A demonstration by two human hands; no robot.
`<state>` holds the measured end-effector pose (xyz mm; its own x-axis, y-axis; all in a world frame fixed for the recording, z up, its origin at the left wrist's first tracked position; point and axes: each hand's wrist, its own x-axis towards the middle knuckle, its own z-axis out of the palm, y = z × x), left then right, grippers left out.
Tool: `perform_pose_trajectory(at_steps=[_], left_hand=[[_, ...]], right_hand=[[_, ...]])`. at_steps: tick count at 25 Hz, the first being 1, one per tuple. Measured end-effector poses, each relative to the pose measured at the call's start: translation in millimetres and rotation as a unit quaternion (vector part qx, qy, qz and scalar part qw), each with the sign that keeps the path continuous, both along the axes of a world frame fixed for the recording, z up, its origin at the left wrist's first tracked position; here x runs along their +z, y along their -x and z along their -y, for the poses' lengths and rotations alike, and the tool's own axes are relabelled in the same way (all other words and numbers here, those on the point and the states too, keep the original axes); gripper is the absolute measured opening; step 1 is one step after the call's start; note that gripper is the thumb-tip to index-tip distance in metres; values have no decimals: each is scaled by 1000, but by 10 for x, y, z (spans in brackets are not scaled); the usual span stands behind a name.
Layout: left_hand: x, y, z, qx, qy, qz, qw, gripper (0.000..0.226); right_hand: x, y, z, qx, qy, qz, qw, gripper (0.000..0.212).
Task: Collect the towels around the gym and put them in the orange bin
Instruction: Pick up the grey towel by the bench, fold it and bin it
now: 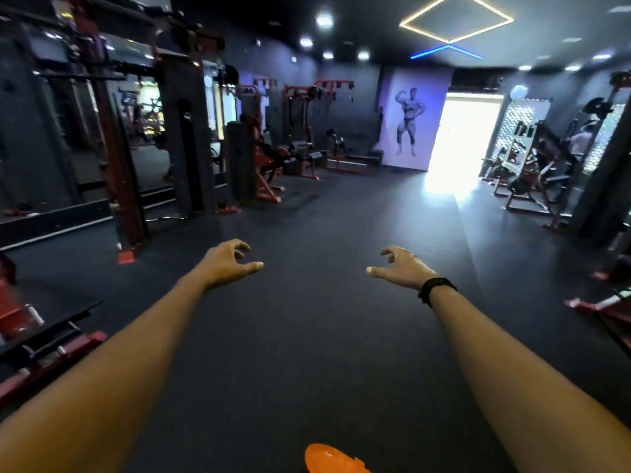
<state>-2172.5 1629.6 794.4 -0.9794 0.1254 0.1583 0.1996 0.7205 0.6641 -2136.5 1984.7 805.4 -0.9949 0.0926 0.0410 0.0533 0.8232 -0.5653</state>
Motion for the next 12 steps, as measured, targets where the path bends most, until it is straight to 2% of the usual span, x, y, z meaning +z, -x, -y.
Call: perform_pose_trajectory(at_steps=[6,12], left_hand=[[299,-596,1578,129,24,-35,991,59],[370,-1560,3200,266,32,-46,962,54]], right_hand=[[283,214,1546,137,3,-11,991,70],[386,53,3395,266,-13,-20,964,70]])
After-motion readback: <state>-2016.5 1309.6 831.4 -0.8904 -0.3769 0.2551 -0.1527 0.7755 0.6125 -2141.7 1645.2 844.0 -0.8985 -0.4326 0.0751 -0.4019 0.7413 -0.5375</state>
